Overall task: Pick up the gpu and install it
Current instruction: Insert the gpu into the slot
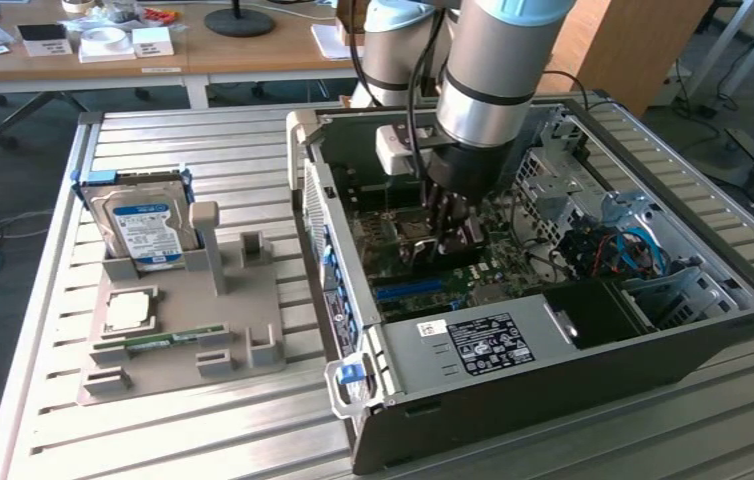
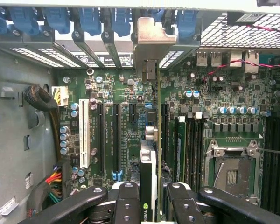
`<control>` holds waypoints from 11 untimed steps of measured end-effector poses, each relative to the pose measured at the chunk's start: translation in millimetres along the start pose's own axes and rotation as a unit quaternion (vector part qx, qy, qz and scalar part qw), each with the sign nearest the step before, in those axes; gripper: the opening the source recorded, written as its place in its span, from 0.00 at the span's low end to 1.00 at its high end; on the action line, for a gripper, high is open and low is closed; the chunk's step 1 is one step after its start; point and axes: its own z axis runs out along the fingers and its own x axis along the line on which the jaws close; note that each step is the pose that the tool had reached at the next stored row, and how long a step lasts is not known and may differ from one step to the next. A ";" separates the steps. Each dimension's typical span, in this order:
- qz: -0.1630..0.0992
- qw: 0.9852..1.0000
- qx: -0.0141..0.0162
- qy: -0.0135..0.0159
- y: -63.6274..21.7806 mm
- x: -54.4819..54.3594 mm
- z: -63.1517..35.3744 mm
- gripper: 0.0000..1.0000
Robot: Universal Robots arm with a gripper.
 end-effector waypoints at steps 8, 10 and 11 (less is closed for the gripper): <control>0.000 1.000 0.000 0.000 0.3 0.1 4.5 0.26; 0.000 1.000 0.000 0.000 0.5 0.1 4.6 0.26; 0.000 1.000 0.000 0.000 0.7 0.1 4.6 0.26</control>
